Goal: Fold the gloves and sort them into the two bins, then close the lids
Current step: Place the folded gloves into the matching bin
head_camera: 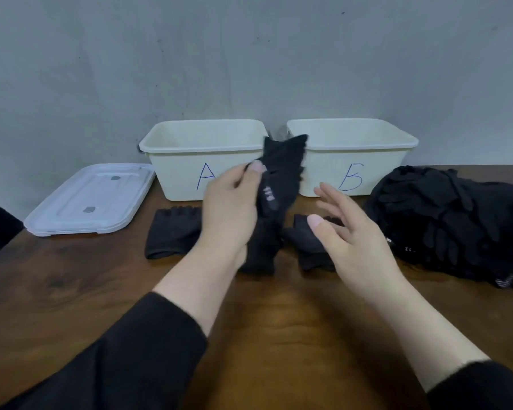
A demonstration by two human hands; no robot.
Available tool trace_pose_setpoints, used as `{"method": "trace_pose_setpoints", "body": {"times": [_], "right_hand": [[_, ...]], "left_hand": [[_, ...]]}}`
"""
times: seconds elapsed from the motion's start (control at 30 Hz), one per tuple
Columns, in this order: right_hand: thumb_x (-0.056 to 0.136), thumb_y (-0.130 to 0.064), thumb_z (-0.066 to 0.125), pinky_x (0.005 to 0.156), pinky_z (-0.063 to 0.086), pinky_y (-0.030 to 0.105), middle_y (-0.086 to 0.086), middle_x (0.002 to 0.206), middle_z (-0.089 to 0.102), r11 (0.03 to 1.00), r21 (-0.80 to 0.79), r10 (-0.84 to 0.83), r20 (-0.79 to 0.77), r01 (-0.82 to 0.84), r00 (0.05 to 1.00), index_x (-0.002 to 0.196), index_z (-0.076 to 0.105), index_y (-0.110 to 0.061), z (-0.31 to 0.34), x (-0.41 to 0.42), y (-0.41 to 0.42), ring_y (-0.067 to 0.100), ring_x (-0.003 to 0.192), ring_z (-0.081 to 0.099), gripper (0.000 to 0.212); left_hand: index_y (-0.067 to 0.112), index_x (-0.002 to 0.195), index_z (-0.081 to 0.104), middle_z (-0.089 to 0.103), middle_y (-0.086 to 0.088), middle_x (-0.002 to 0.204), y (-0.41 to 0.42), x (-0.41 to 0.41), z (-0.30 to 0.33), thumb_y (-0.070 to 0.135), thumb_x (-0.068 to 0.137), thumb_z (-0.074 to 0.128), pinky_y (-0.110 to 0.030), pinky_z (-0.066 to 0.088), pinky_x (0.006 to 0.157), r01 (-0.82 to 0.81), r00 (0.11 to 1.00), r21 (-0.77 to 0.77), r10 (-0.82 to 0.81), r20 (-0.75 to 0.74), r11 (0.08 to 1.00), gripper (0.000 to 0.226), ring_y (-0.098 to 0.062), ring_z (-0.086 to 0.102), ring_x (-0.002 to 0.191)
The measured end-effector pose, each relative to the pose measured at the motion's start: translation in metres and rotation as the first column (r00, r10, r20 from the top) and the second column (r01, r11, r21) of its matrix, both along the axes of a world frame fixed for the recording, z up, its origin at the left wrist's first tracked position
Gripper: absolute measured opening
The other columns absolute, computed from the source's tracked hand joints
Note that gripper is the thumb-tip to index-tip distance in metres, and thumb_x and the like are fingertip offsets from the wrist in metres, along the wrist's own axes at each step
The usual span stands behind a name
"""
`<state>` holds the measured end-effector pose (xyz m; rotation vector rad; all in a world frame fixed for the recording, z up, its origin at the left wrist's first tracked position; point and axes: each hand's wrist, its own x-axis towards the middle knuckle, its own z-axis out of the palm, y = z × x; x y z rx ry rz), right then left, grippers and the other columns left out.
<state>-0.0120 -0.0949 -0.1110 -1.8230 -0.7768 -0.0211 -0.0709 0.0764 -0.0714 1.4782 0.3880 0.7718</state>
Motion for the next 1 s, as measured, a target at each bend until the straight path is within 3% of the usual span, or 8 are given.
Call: {"method": "trace_pose_setpoints", "body": {"times": [0.1, 0.17, 0.3, 0.37, 0.5, 0.63, 0.8, 1.0], "right_hand": [[0.095, -0.037, 0.068, 0.102, 0.045, 0.017, -0.026, 0.142, 0.052, 0.999, -0.025, 0.032, -0.033, -0.032, 0.999, 0.150, 0.041, -0.042, 0.003, 0.004, -0.002, -0.008, 0.127, 0.052, 0.062], [0.098, -0.029, 0.065, 0.094, 0.052, 0.020, -0.021, 0.122, 0.066, 0.994, -0.010, -0.110, 0.034, 0.110, 0.993, 0.139, 0.056, -0.035, 0.002, 0.012, -0.008, -0.002, 0.113, 0.063, 0.042], [0.101, -0.021, 0.056, 0.074, 0.048, 0.029, -0.011, 0.088, 0.073, 0.957, -0.073, -0.277, 0.054, 0.280, 0.959, 0.109, 0.069, -0.029, 0.015, 0.038, -0.023, 0.014, 0.083, 0.068, 0.018], [0.102, -0.021, 0.055, 0.070, 0.047, 0.027, -0.011, 0.085, 0.072, 0.960, -0.125, -0.243, 0.072, 0.251, 0.967, 0.109, 0.069, -0.029, 0.029, 0.048, -0.027, 0.011, 0.079, 0.067, 0.018], [0.103, -0.022, 0.053, 0.067, 0.045, 0.020, -0.017, 0.085, 0.071, 0.961, -0.176, -0.180, 0.186, 0.213, 0.966, 0.105, 0.065, -0.037, 0.058, 0.065, -0.021, 0.001, 0.076, 0.065, 0.019], [0.103, -0.017, 0.052, 0.064, 0.039, 0.004, -0.038, 0.078, 0.061, 0.963, -0.147, -0.178, 0.287, 0.227, 0.941, 0.108, 0.064, -0.038, 0.063, 0.071, -0.013, -0.012, 0.073, 0.056, 0.024], [0.095, -0.015, 0.066, 0.112, 0.042, 0.032, -0.024, 0.122, 0.062, 0.892, -0.445, 0.028, 0.235, 0.082, 0.972, 0.124, 0.067, -0.032, -0.015, 0.056, -0.027, -0.006, 0.119, 0.053, 0.033], [0.094, -0.062, 0.044, 0.128, 0.013, 0.035, -0.026, 0.153, 0.041, 0.811, -0.584, 0.131, 0.128, -0.032, 0.983, 0.148, 0.047, -0.039, -0.062, 0.043, -0.044, -0.013, 0.145, 0.021, 0.058]], "left_hand": [[0.017, 0.110, 0.074, 0.076, -0.004, 0.107, -0.033, 0.010, 0.003, 0.044, 0.103, 0.051, -0.050, 0.054, 0.098, 0.314, 0.943, -0.237, -0.331, -0.035, 0.919, 0.037, -0.023, 0.071, 0.105], [0.014, 0.120, 0.070, 0.075, -0.001, 0.113, -0.040, 0.010, -0.001, 0.050, 0.102, 0.046, -0.042, 0.054, 0.100, 0.395, 0.907, -0.219, -0.417, -0.065, 0.892, 0.046, -0.014, 0.071, 0.107], [0.019, 0.096, 0.074, 0.077, 0.006, 0.089, -0.020, 0.003, -0.032, 0.045, 0.103, 0.043, -0.036, 0.059, 0.087, 0.082, 0.994, 0.069, -0.077, -0.077, 0.994, 0.042, -0.007, 0.073, 0.087], [0.024, 0.089, 0.074, 0.074, 0.011, 0.081, -0.003, -0.005, -0.056, 0.045, 0.103, 0.042, -0.031, 0.057, 0.083, -0.027, 0.993, 0.332, 0.064, -0.102, 0.943, 0.040, -0.003, 0.069, 0.084], [0.027, 0.094, 0.073, 0.070, 0.017, 0.085, 0.013, -0.008, -0.071, 0.042, 0.102, 0.043, -0.008, 0.045, 0.078, -0.013, 0.978, 0.533, 0.122, -0.169, 0.846, 0.034, 0.003, 0.062, 0.090], [0.024, 0.098, 0.073, 0.069, 0.015, 0.087, 0.009, -0.005, -0.075, 0.042, 0.100, 0.043, -0.011, 0.046, 0.078, 0.012, 0.986, 0.617, 0.095, -0.140, 0.787, 0.034, 0.002, 0.060, 0.092], [0.026, 0.112, 0.071, 0.065, 0.016, 0.101, 0.012, -0.002, -0.082, 0.035, 0.101, 0.051, -0.008, 0.043, 0.082, 0.062, 0.973, 0.712, 0.117, -0.198, 0.699, 0.025, 0.002, 0.054, 0.097], [0.030, 0.135, 0.059, 0.055, 0.014, 0.136, -0.006, 0.004, -0.085, 0.035, 0.103, 0.049, -0.029, 0.031, 0.108, 0.324, 0.923, 0.819, 0.031, -0.383, 0.473, 0.035, -0.007, 0.046, 0.127]]}}
